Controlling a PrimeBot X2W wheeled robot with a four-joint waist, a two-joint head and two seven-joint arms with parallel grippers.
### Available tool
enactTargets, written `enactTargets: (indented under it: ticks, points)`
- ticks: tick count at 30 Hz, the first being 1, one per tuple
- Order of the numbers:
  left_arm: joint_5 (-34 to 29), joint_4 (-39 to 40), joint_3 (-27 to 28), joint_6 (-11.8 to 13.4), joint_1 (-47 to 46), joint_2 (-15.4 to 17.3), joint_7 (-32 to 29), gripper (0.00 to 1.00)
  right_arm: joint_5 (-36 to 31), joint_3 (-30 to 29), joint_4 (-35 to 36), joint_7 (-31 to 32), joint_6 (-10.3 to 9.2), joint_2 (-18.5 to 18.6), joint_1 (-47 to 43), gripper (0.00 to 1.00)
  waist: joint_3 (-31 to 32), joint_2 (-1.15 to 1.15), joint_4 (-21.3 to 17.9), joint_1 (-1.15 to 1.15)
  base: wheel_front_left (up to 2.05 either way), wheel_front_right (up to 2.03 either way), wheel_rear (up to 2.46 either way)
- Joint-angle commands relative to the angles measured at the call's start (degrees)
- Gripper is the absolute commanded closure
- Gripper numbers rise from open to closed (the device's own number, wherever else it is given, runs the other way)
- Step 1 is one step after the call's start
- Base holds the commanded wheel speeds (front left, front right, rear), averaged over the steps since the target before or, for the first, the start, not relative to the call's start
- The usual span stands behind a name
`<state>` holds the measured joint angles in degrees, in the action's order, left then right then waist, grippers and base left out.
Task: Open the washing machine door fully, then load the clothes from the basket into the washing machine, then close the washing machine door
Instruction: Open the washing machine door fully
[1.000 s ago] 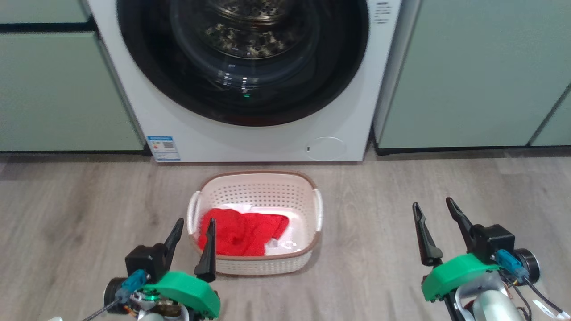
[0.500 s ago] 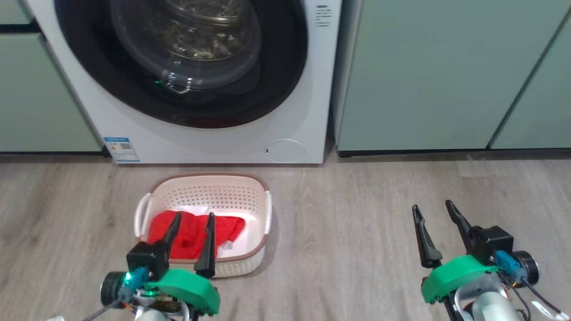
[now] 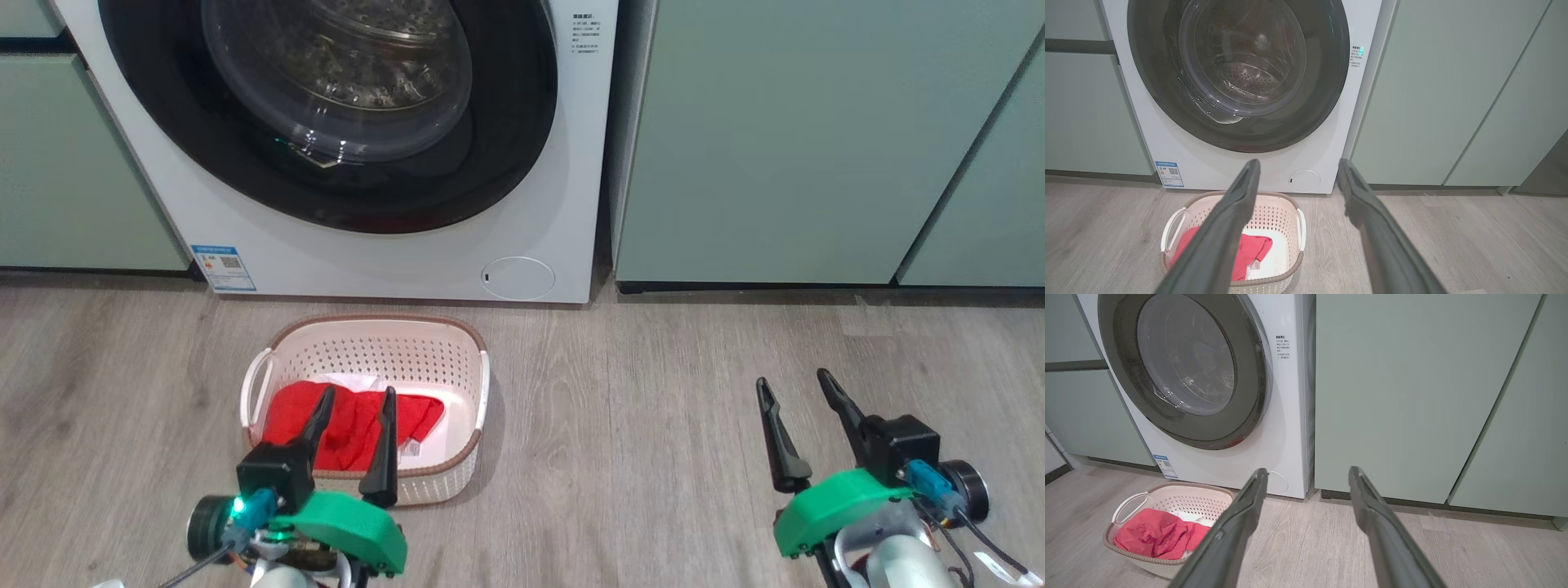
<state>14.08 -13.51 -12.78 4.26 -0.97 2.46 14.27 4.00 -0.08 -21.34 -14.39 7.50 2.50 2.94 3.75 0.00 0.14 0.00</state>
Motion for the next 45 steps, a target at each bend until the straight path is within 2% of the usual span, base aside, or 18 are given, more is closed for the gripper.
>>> enactTargets:
  ticks: [1,27,28,29,30,38,42,45]
  points:
    - [-0.2,2.1,2.0,0.2,-2.1,0.4,0.7,0.00,-0.4,1.1,1.7,-0.6,-0.01,0.4,2.9,0.00,0.0,0.00,0.0,0.00,0.00,0.00,0.00]
    - [-1.9,1.5,1.4,0.8,-1.9,0.4,0.7,0.00,2.9,1.1,2.9,-0.6,-0.01,0.4,2.9,0.00,0.0,0.00,0.0,0.00,0.00,0.00,0.00]
    - [-1.9,1.6,1.5,0.9,-1.9,0.4,0.7,0.00,3.4,1.0,2.8,-0.6,-0.01,0.4,2.9,0.07,-0.1,0.00,0.0,0.00,0.00,0.00,0.00]
    - [-1.9,1.7,1.5,0.9,-1.9,0.4,0.7,0.00,3.8,0.8,2.8,-0.6,-0.01,0.4,3.0,0.98,-0.2,0.00,0.0,0.00,0.00,0.00,0.00]
    - [-1.9,1.7,1.5,1.0,-2.0,0.4,0.7,0.00,3.8,0.5,3.3,-0.6,-0.01,0.4,3.1,1.00,-0.4,0.00,0.0,0.00,0.00,0.00,0.00]
    - [-2.0,2.1,1.4,1.0,-2.5,0.4,0.7,0.00,5.7,-0.7,4.5,-0.6,-0.01,0.4,3.7,1.00,-2.0,0.00,0.2,0.00,0.00,0.00,0.00]
    - [-2.3,2.4,1.1,1.2,-2.9,0.4,0.7,0.00,13.8,0.9,3.7,-0.6,-0.01,0.4,5.6,1.00,-3.5,0.00,0.6,0.00,0.00,0.00,0.00]
    - [-2.7,2.8,0.5,1.3,-3.2,0.4,0.7,0.00,16.1,1.9,3.3,-0.6,-0.01,0.4,8.2,1.00,-5.2,0.00,0.8,0.00,0.00,0.00,0.00]
